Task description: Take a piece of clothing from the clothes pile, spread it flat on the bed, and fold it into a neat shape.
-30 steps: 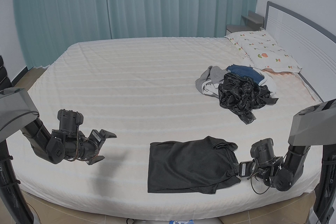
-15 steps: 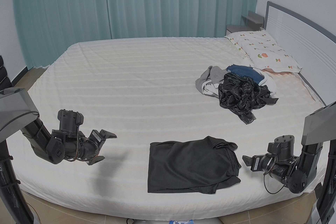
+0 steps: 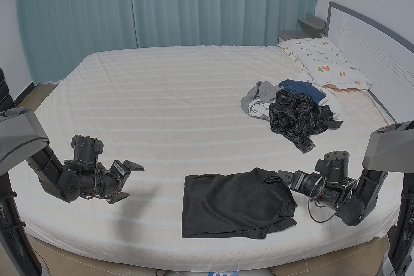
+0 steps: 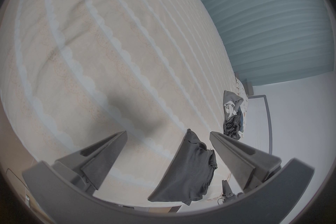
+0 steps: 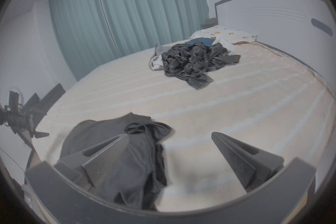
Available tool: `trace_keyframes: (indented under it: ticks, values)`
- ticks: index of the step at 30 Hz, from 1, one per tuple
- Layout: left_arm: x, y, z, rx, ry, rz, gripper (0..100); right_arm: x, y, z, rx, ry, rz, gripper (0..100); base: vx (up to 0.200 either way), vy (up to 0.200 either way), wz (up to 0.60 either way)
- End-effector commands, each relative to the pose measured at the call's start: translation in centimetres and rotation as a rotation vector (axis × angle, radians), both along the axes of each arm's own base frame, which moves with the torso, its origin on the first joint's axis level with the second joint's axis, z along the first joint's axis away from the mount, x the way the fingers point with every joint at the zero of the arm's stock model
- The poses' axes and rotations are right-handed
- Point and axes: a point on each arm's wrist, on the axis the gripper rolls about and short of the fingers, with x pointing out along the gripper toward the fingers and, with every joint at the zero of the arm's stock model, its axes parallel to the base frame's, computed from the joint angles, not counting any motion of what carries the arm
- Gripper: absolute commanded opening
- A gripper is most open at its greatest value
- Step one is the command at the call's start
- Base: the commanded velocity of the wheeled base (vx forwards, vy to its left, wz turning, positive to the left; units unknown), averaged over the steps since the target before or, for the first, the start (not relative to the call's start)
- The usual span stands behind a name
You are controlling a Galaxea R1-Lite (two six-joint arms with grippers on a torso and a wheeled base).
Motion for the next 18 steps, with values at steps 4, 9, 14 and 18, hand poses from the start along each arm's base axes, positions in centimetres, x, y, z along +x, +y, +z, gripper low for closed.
trace_keyframes:
  ticks: [4, 9, 14, 18]
  values:
    - [0.2, -0.1, -0.6, 0.002, 0.016, -0.001, 100, 1.3, 3.2, 0.8, 0.144, 0.055, 0.1, 100, 0.0, 0.0, 0.0]
    - [0.2, -0.1, -0.7, 0.002, 0.019, -0.001, 100, 2.3, 3.9, 0.1, 0.146, 0.079, 0.106, 100, 0.0, 0.0, 0.0]
    - [0.2, -0.1, -0.8, 0.002, 0.022, -0.001, 100, 3.3, 4.3, -1.2, 0.133, 0.118, 0.098, 100, 0.0, 0.0, 0.0]
    - [0.2, -0.1, -0.8, 0.002, 0.022, -0.001, 100, 3.5, 4.5, -2.0, 0.123, 0.146, 0.098, 100, 0.0, 0.0, 0.0]
